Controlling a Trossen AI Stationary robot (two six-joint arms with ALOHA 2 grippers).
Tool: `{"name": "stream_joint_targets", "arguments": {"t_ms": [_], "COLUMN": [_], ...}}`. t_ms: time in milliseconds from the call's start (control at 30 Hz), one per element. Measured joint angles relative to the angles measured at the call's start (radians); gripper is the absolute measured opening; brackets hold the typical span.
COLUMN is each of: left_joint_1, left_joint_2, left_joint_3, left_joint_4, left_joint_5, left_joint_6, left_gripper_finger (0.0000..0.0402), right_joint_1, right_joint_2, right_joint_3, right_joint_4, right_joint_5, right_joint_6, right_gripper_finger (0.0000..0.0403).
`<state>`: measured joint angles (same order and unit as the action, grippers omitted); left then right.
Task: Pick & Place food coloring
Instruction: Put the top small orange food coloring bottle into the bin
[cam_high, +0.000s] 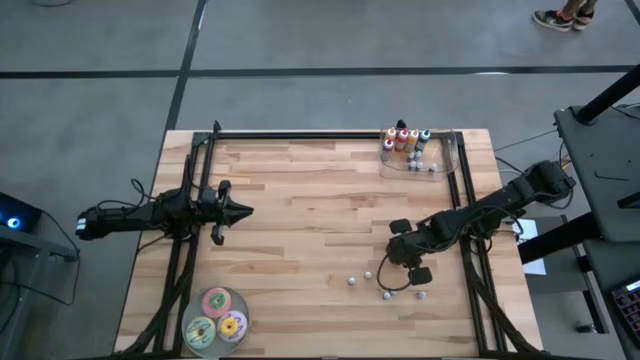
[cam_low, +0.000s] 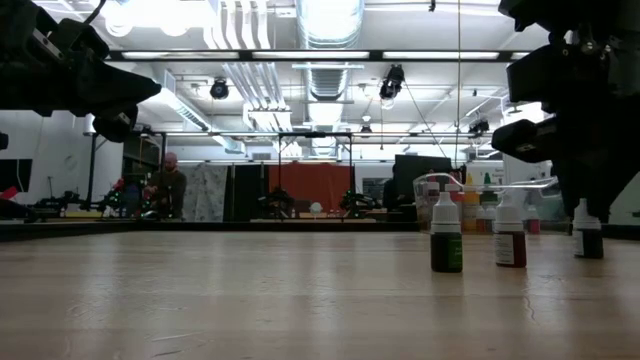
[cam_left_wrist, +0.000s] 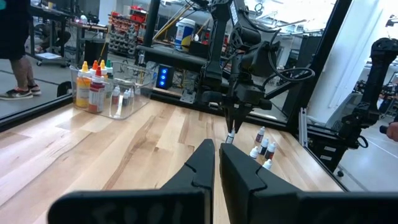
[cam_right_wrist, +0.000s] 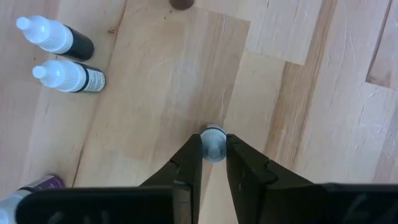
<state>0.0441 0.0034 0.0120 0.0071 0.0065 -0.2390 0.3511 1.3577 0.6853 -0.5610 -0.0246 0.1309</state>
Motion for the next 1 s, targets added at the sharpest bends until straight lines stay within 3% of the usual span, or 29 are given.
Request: {"name": "stream_joint_targets", "arguments": {"t_ms": [467,1000], "left_joint_1": [0.0,0.0], "left_joint_2": [0.0,0.001], "left_joint_3": [0.0,0.0], "left_joint_4": [0.0,0.0], "left_joint_5": [0.0,0.0], "left_joint_6": [0.0,0.0], "left_gripper_finger": [0.0,0.0], "right_joint_1": [-0.055,-0.393], "right_joint_2": [-0.039,-0.046], "right_joint_3": [0.129,0.375], "right_joint_4": [-0.122,-0.317], "right_joint_5": [-0.002,0.035], "right_joint_6": [-0.011,-0.006], "right_gripper_finger": [0.005,0.0049]}}
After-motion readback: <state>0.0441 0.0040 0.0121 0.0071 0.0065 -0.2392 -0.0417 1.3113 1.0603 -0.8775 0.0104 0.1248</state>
